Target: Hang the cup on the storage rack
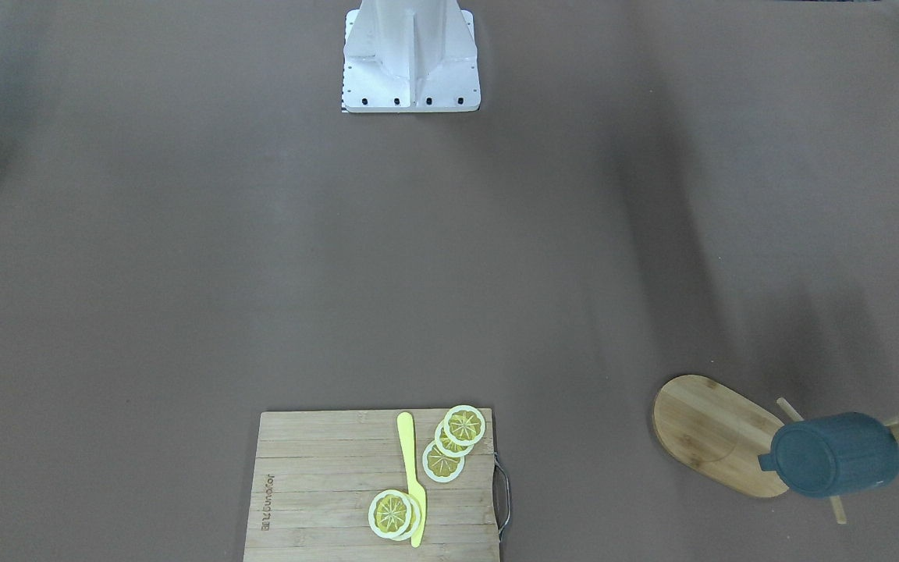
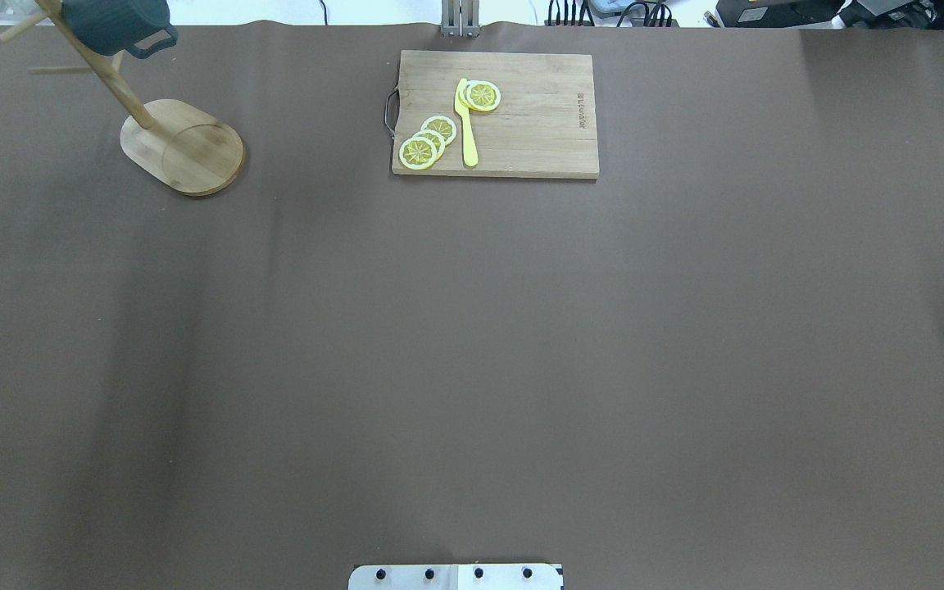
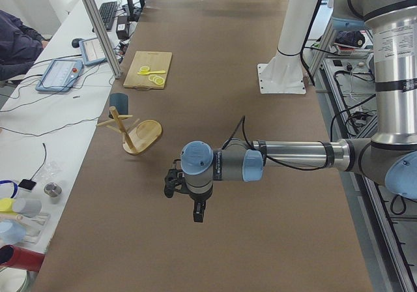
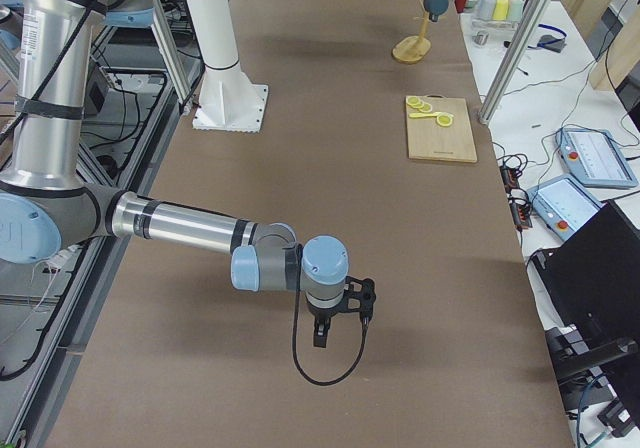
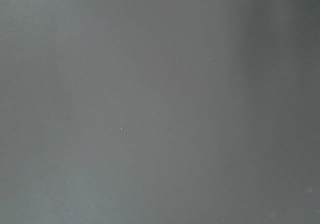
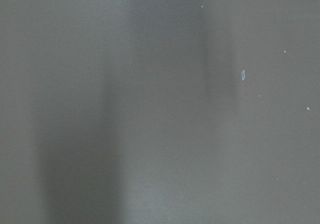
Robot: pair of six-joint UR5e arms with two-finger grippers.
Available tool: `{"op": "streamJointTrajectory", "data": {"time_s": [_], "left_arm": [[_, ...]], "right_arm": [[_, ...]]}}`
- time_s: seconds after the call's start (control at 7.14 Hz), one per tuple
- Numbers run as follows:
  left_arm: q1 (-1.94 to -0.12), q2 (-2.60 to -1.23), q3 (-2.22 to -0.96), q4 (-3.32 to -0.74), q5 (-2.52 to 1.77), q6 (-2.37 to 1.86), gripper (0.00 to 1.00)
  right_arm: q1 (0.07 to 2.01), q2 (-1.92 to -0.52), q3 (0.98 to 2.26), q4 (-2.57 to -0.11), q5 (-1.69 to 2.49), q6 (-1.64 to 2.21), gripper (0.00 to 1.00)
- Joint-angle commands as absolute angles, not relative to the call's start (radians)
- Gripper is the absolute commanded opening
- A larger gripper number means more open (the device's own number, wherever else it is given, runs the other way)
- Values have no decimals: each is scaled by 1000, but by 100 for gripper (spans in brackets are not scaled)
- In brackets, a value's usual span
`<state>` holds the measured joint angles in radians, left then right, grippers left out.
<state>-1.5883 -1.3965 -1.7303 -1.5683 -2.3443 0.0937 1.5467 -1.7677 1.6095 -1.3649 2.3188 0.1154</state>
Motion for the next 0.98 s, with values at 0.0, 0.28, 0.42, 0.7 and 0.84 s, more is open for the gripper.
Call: {"op": "streamJointTrajectory", "data": {"time_s": [0.0,0.28,0.42,0.7,0.84], "left_arm": [[-1589,-1397,-1723,-1568,-2342,94,99],[-1589,-1397,-1726,-1569,-2345,94,99],[-1588,-1397,-1730,-1569,-2345,94,99],[-1588,-1399,-1729,-1571,-2345,94,99],[-1588,-1399,-1730,-1571,-2345,94,99]], "right_arm": [[1543,-1776,1641,-1364,2312,118,100],[1543,-1784,1643,-1362,2312,117,100],[1542,-1786,1643,-1362,2313,117,100],[1542,-1789,1644,-1362,2313,115,100],[1542,-1789,1644,-1362,2316,115,100]]}}
